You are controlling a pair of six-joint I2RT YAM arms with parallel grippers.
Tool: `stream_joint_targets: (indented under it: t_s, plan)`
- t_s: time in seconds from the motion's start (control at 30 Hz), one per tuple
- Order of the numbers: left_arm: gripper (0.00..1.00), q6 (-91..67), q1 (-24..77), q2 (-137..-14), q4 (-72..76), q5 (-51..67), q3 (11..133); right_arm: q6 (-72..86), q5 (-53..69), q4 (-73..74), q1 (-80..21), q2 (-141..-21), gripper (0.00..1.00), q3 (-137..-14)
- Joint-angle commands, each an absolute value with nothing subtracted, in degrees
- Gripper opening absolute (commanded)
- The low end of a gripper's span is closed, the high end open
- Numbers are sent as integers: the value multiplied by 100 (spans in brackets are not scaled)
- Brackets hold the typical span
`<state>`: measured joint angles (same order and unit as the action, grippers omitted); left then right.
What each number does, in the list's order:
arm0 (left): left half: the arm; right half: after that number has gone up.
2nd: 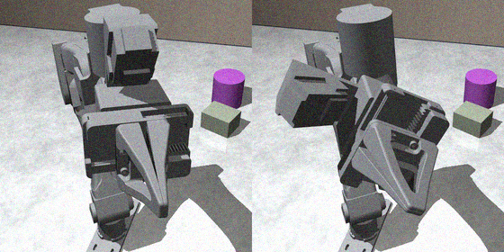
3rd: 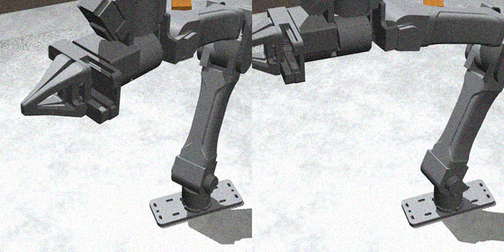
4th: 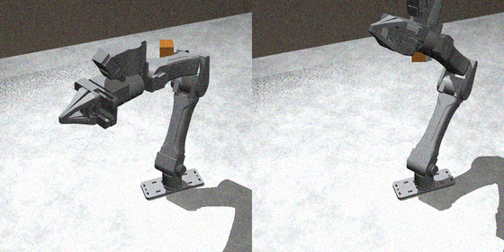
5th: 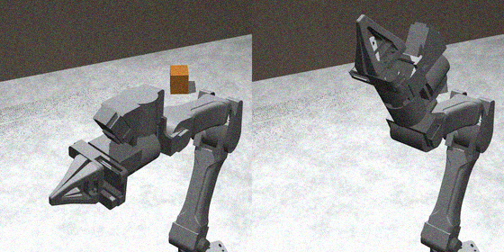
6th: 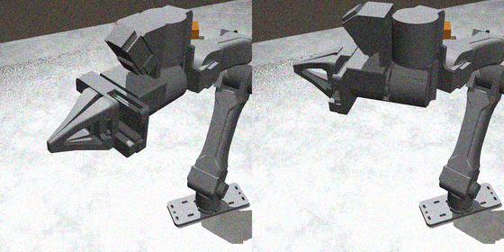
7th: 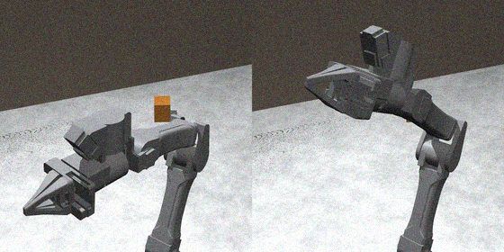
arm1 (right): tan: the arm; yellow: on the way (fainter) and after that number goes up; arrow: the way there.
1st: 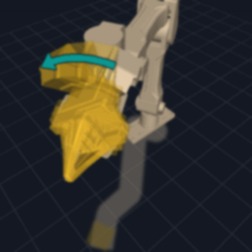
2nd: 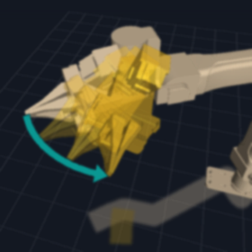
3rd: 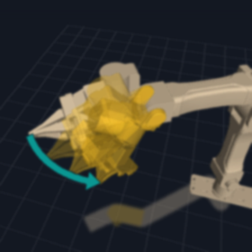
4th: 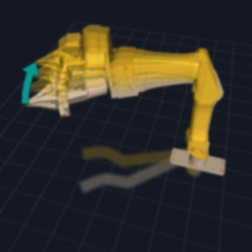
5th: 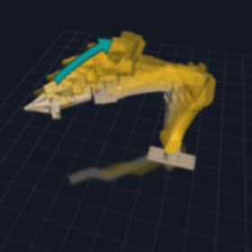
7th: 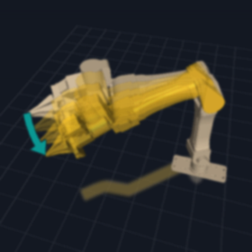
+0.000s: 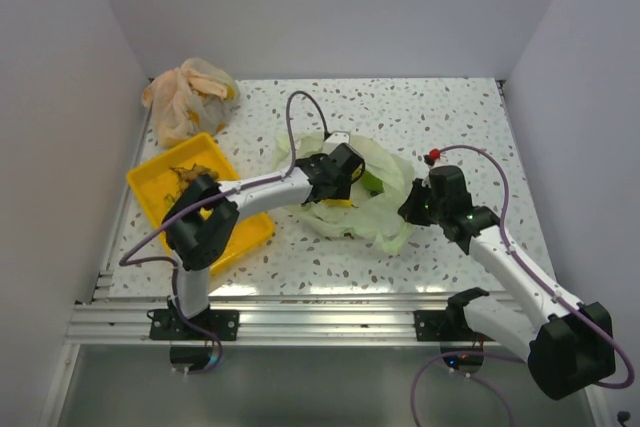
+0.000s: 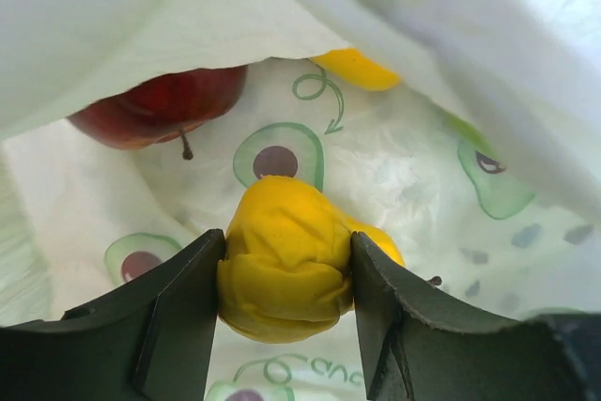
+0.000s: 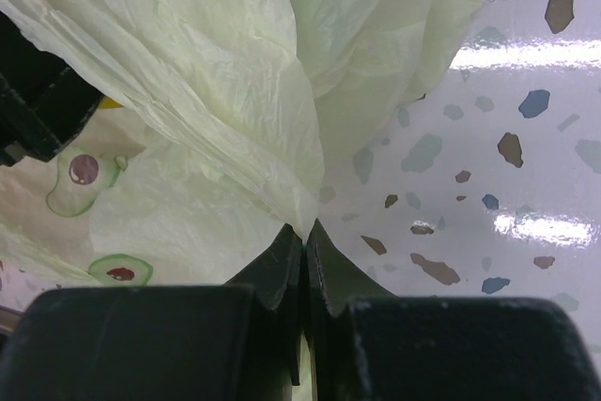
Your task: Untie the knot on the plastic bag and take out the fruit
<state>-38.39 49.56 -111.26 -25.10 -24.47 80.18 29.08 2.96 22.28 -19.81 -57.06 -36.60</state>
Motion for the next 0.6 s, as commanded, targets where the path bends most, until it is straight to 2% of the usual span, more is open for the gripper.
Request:
stream_joint_targets:
  t_s: [0.0, 0.13, 0.33, 0.43, 0.57]
  plan:
    - [31, -3806, 4957, -10407, -2513, -2567, 8033, 2944, 334, 2127, -1960, -5607, 0, -3656]
    - [29, -3560, 4957, -9976, -2793, -2382, 8243, 2927, 299, 2188, -1960, -5581, 0, -3648]
    - [32, -3226, 4905, -9256, -3348, -2461, 9008, 2909, 290, 2206, -1960, -5581, 0, -3648]
    - [32, -3173, 4501, -8860, -3594, -2391, 9062, 2909, 281, 2224, -1960, -5581, 0, -3665]
    - [32, -3147, 3370, -8185, -3832, -2478, 8588, 2918, 299, 2197, -1960, -5564, 0, -3648]
